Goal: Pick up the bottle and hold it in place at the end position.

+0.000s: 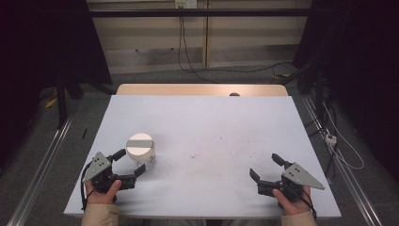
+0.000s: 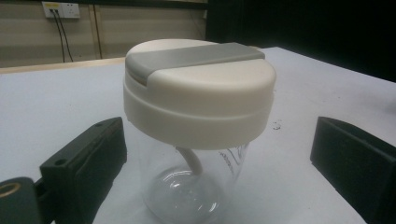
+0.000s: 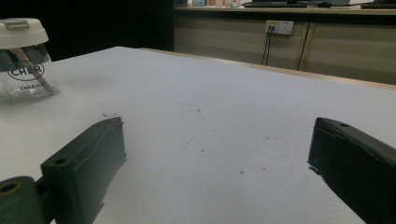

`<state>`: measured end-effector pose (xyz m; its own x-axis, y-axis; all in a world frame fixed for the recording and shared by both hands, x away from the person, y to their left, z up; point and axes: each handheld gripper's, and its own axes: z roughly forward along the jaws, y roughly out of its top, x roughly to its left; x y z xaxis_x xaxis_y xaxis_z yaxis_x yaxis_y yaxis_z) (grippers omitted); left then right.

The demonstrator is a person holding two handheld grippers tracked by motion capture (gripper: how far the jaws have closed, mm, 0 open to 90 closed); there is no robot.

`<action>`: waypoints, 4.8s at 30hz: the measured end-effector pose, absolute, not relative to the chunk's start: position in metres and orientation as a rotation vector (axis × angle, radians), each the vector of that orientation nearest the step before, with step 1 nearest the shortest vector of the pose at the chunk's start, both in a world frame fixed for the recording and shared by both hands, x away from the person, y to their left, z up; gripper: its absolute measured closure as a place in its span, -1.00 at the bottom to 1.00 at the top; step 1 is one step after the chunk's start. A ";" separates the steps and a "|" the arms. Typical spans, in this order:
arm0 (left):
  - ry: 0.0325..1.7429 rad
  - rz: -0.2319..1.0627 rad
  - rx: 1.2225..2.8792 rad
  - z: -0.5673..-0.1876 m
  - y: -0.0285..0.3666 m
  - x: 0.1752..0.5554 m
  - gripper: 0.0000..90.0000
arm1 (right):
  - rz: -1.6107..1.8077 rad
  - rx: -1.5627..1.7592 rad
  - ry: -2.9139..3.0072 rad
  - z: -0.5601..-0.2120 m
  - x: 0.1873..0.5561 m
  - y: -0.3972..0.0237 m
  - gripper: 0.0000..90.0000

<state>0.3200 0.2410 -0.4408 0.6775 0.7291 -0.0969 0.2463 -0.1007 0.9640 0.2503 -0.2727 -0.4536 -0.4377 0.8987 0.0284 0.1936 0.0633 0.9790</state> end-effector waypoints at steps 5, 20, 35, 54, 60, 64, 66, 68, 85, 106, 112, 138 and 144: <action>0.801 0.495 1.675 -0.441 0.239 0.321 -0.92 | 1.415 1.098 1.710 -0.453 0.250 -0.273 -0.93; 0.872 0.534 1.729 -0.443 0.229 0.325 -0.92 | 1.404 1.101 1.716 -0.454 0.250 -0.272 -0.93; 0.990 0.568 1.763 -0.449 0.207 0.336 -0.92 | 1.401 1.096 1.720 -0.454 0.250 -0.271 -0.92; 1.070 0.656 1.764 -0.453 0.185 0.350 -0.84 | 1.401 1.093 1.730 -0.455 0.252 -0.270 -0.92; 1.077 0.664 1.739 -0.454 0.182 0.352 -0.79 | 1.400 1.094 1.733 -0.455 0.253 -0.270 -0.92; 1.070 0.673 1.743 -0.454 0.183 0.354 -0.73 | 1.399 1.092 1.733 -0.455 0.253 -0.270 -0.91; 1.067 0.673 1.738 -0.455 0.183 0.355 -0.70 | 1.398 1.088 1.735 -0.455 0.253 -0.270 -0.91; 1.059 0.664 1.734 -0.455 0.186 0.356 -0.66 | 1.397 1.091 1.735 -0.455 0.253 -0.270 -0.91; 0.955 0.628 1.745 -0.452 0.186 0.359 -0.60 | 1.397 1.085 1.735 -0.455 0.253 -0.271 -0.91; 0.774 0.519 1.697 -0.442 0.175 0.365 -0.59 | 1.397 1.074 1.729 -0.454 0.253 -0.271 -0.91; 0.755 0.507 1.705 -0.441 0.166 0.372 -0.59 | 1.397 1.079 1.724 -0.454 0.253 -0.271 -0.91; 0.651 0.452 1.703 -0.428 0.126 0.399 -0.59 | 1.388 1.078 1.716 -0.453 0.253 -0.273 -0.90; 0.636 0.449 1.711 -0.428 0.120 0.405 -0.59 | 1.386 1.074 1.717 -0.453 0.253 -0.272 -0.90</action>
